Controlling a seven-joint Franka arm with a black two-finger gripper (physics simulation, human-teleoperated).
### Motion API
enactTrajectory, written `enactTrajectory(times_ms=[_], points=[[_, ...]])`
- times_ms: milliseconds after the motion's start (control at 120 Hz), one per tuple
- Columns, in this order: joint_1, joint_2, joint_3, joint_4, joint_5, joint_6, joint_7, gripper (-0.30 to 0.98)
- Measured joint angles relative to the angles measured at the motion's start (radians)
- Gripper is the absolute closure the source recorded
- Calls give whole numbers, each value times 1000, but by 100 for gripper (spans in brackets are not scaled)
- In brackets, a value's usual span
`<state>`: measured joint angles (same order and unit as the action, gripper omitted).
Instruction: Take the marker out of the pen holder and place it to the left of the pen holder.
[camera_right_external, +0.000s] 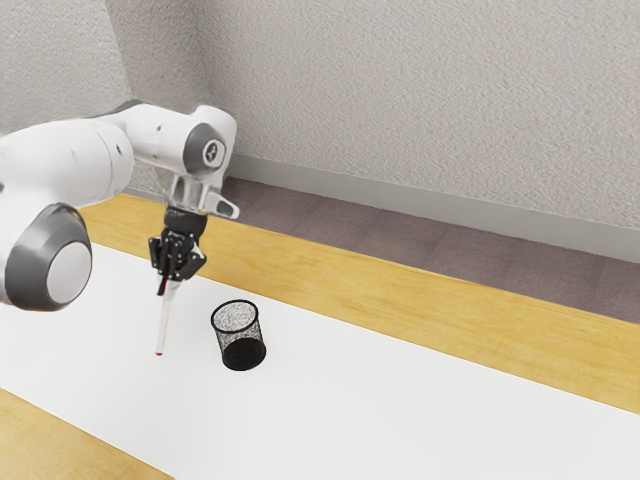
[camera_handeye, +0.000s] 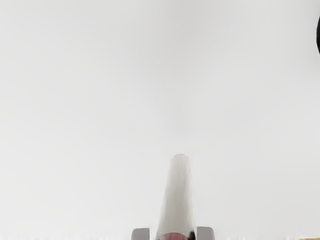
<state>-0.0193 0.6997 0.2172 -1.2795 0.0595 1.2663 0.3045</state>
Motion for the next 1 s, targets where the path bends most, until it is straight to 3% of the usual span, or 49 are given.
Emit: enactTrajectory(times_ms=[275, 375, 542, 675, 742, 917, 1000], points=[[17, 122, 1, 60, 4, -55, 5, 76], [18, 133, 1, 64, -1, -64, 5, 64], [20, 150, 1, 66, -8, -73, 3, 32], [19, 141, 1, 68, -10, -75, 0, 17], [18, 46, -14, 37, -14, -69, -4, 12], [3, -559, -115, -302, -20, 97, -11, 5], [-1, -694, -124, -354, -21, 175, -15, 4]])
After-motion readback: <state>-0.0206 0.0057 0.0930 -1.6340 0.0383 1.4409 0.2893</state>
